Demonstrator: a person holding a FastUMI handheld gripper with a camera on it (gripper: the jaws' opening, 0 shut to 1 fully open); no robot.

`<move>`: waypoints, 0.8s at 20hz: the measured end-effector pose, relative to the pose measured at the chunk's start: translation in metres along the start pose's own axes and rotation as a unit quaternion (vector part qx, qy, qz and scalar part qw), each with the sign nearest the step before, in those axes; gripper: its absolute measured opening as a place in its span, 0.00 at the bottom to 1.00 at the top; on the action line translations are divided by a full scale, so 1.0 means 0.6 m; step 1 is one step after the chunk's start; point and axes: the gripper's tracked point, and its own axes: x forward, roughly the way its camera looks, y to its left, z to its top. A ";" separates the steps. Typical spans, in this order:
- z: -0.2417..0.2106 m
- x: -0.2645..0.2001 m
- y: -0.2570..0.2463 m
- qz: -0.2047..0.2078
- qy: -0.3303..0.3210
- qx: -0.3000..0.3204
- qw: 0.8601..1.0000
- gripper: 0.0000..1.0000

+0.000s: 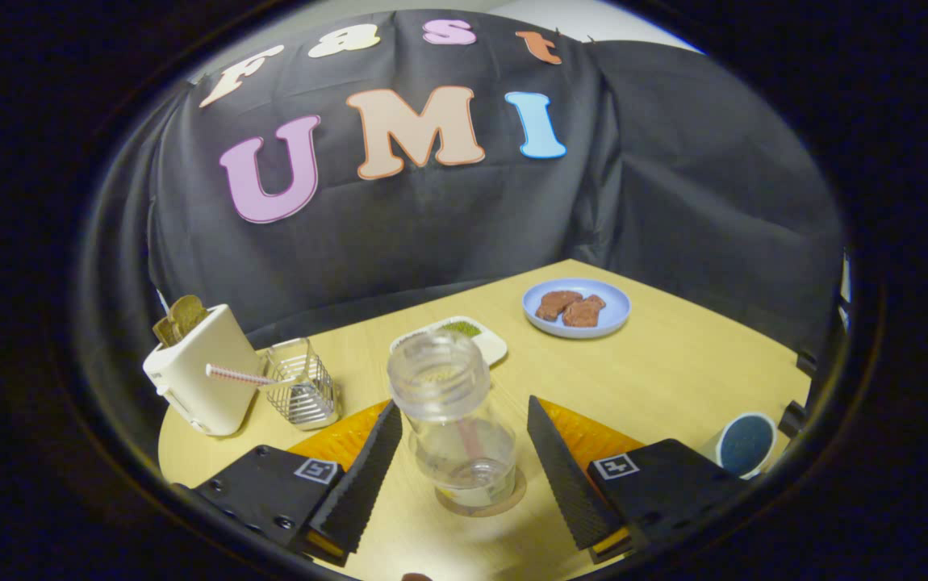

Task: Take the bottle from table, then pour the juice into the cup, finally place the bottle on the coaster

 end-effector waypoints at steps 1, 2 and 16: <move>0.017 -0.008 0.002 0.003 -0.010 -0.004 1.000 0.98; 0.035 -0.012 0.003 0.005 -0.019 -0.009 1.000 0.98; 0.263 -0.153 -0.031 0.022 -0.129 0.008 0.991 0.98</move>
